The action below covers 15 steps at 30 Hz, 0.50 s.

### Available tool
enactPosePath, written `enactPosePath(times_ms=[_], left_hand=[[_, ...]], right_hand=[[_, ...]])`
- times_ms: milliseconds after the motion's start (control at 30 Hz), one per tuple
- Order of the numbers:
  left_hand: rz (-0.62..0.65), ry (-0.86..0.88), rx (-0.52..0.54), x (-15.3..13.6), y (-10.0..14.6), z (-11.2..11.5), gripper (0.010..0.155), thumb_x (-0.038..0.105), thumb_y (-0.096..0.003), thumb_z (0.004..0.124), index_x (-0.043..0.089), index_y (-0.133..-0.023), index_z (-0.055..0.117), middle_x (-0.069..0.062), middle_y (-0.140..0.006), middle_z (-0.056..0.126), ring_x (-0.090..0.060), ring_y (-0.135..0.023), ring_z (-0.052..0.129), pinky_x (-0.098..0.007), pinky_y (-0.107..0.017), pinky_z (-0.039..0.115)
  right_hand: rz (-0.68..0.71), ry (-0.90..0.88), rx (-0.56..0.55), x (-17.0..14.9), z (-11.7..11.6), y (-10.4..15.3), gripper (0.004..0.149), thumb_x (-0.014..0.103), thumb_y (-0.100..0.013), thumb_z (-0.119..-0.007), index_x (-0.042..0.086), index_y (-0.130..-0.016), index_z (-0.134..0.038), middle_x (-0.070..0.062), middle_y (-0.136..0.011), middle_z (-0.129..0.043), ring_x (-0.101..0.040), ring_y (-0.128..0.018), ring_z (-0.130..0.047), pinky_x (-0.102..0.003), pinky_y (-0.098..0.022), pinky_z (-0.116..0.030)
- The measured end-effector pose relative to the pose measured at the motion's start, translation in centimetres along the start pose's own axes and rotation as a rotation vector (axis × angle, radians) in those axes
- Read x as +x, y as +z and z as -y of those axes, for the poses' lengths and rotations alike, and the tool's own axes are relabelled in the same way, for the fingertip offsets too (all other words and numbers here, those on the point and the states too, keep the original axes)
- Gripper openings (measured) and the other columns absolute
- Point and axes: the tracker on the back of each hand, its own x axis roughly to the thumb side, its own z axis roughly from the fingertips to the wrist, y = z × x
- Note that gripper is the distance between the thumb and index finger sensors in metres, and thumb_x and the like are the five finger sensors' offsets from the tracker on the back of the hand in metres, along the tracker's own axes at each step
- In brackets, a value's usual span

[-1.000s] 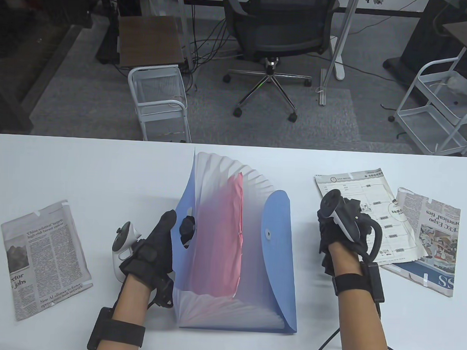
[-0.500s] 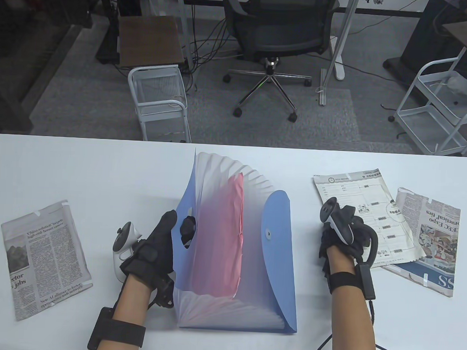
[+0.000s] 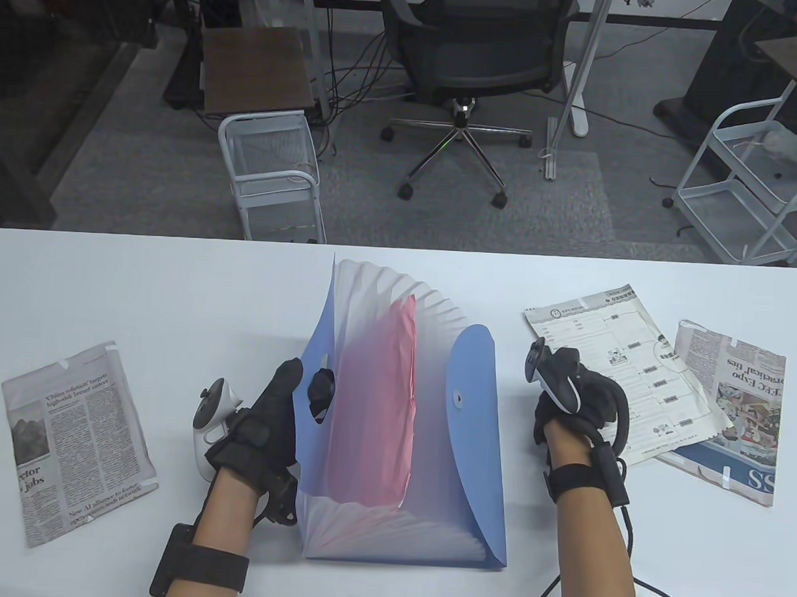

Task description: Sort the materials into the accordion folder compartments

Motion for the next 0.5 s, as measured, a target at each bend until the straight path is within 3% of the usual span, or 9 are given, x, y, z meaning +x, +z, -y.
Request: enactPosePath(times_ms=[167,267,500], left_hand=[[0.000,0.003,-0.001,0.0,0.0,0.0,0.068,0.073,-0.0659,0.059,0.014,-0.099,0.065,-0.036,-0.118,-0.003,-0.065,-0.098,-0.003,-0.075,-0.061,0.020],[0.002,0.005,0.001,0.0,0.0,0.0,0.068,0.073,-0.0658,0.058,0.014,-0.099,0.065,-0.035,-0.118,-0.003,-0.064,-0.098,-0.004,-0.075,-0.061,0.019],[0.012,0.019,0.003,-0.1,0.1,0.0,0.068,0.073,-0.0659,0.058,0.014,-0.099,0.065,-0.035,-0.118,-0.003,-0.064,-0.098,-0.004,-0.075,-0.061,0.019]], right_hand=[[0.012,-0.028,-0.068,-2.4,3.1,1.1,0.040,0.039,-0.059,-0.068,0.016,-0.092,-0.063,-0.016,-0.089,-0.087,-0.043,-0.068,-0.099,-0.047,-0.042,-0.091],[0.035,-0.075,-0.145,-4.5,6.5,2.1,0.041,0.038,-0.059,-0.069,0.016,-0.092,-0.063,-0.010,-0.080,-0.093,-0.037,-0.057,-0.106,-0.041,-0.033,-0.095],[0.115,-0.191,-0.377,-7.7,14.4,5.4,0.040,0.036,-0.058,-0.075,0.017,-0.092,-0.067,-0.006,-0.074,-0.098,-0.032,-0.051,-0.109,-0.037,-0.028,-0.097]])
